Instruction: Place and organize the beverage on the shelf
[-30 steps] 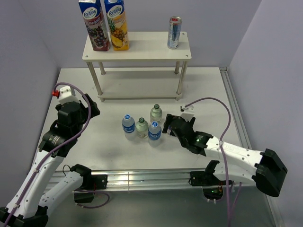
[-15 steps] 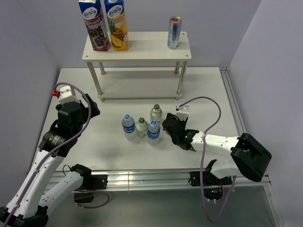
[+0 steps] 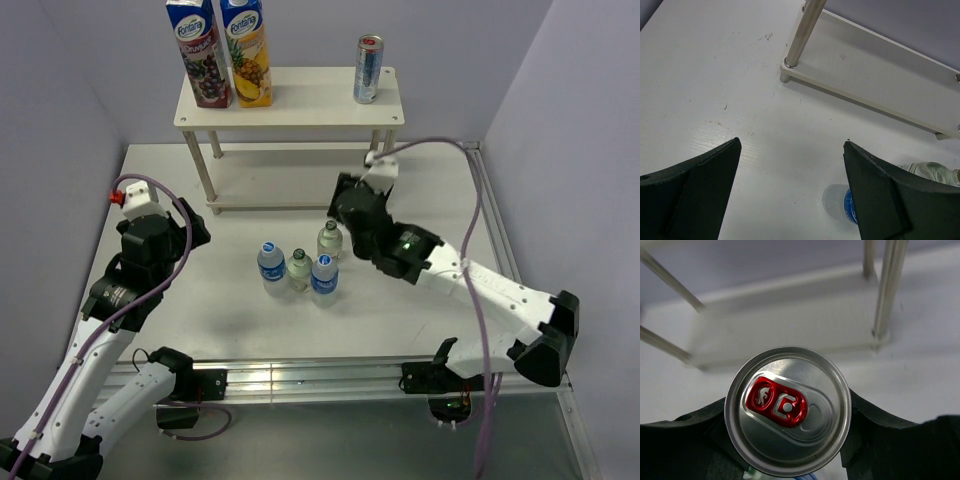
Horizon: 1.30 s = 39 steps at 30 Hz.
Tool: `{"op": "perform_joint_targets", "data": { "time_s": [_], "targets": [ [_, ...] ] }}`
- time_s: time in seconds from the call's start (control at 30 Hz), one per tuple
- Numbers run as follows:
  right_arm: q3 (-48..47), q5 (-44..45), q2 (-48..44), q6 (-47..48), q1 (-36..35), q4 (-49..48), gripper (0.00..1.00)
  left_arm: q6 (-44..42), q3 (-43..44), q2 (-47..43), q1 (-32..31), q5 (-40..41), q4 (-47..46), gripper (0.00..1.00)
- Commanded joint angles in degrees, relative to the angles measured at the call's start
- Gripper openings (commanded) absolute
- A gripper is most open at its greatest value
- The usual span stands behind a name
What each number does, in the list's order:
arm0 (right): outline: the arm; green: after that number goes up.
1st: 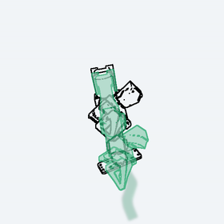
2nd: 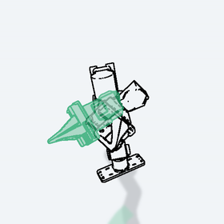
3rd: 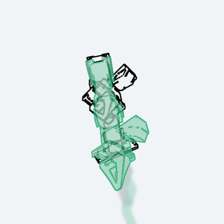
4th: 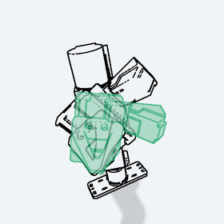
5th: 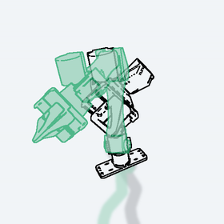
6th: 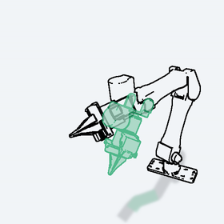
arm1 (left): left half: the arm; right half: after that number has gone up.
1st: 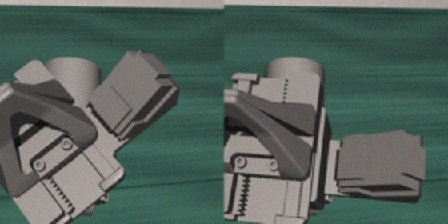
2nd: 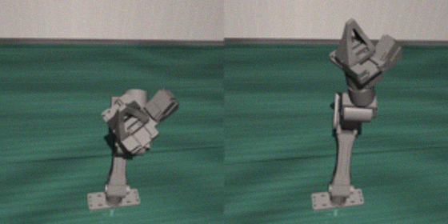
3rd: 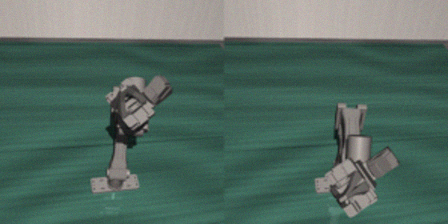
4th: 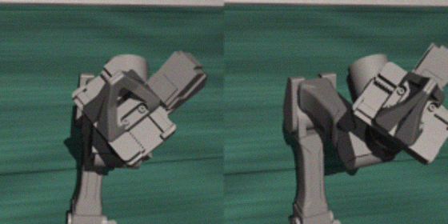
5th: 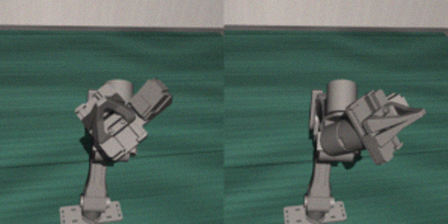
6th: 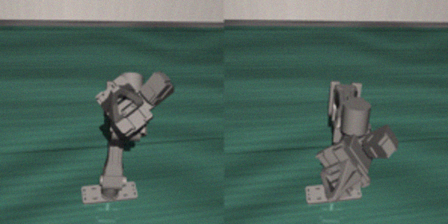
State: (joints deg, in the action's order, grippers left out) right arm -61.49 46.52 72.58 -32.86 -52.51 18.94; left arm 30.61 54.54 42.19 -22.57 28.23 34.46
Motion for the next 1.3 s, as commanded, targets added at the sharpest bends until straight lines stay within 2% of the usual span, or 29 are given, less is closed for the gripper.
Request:
{"op": "perform_joint_targets", "data": {
  "time_s": [0.0, 0.03, 0.13, 0.2, 0.3, 0.4, 0.7, 0.9, 0.97, 1.03, 1.07, 1.1, 1.27],
  "targets": [
    [-17.2, 7.1, -1.6, 10.5, -0.1, -0.5, 0.0, -1.4, -0.1, -0.7, 0.6, -0.7, -2.2, 0.9],
    [-20.3, 7.4, 1.0, 15.7, 0.0, -1.4, 0.0, -1.5, -0.1, -0.6, 0.7, -0.6, -2.1, 0.9],
    [-38.5, 4.9, 8.2, 22.4, 1.5, -1.3, 0.0, -1.4, -0.1, -0.6, 0.8, -0.5, -2.1, 0.9],
    [-45.8, 2.7, 14.5, 24.8, 3.5, -0.2, 0.0, -1.4, -0.2, -0.8, 0.8, -0.4, -1.9, 0.91],
    [-64.3, 0.2, 23.5, 27.5, 6.4, 4.0, 0.0, -1.3, -0.2, -0.8, 0.8, 0.1, -1.8, 0.91],
    [-74.6, -3.0, 30.7, 27.5, 9.6, 7.1, 0.0, -1.3, -0.2, -1.1, 0.9, 0.2, -1.8, 0.91],
    [-81.9, -5.7, 39.7, 28.4, 14.6, 4.5, 0.0, -1.3, -0.3, -1.4, 0.9, 0.0, -1.7, 0.91],
    [-81.9, -6.4, 41.2, 28.2, 16.3, 3.5, 0.0, -1.3, -0.3, -1.4, 0.9, 0.0, -1.8, 0.91],
    [-81.3, -6.5, 41.4, 27.9, 16.7, 3.1, 0.03, -1.3, -0.2, -1.3, 0.9, 0.1, -1.7, 0.91],
    [-80.8, -6.8, 41.6, 27.6, 16.9, 2.9, 0.13, -1.3, -0.2, -1.4, 1.0, 0.0, -1.7, 0.91],
    [-80.4, -7.1, 41.8, 27.3, 17.2, 2.9, 0.26, -1.3, -0.2, -1.4, 1.0, 0.0, -1.7, 0.91],
    [-80.1, -7.1, 41.8, 27.3, 17.3, 2.8, 0.35, -1.3, -0.4, -1.5, 1.1, 0.0, -1.7, 0.91],
    [-79.1, -7.3, 42.7, 26.4, 17.4, 2.5, 0.75, -1.3, -0.4, -1.4, 1.2, -0.3, -1.8, 0.91]
  ]
}}
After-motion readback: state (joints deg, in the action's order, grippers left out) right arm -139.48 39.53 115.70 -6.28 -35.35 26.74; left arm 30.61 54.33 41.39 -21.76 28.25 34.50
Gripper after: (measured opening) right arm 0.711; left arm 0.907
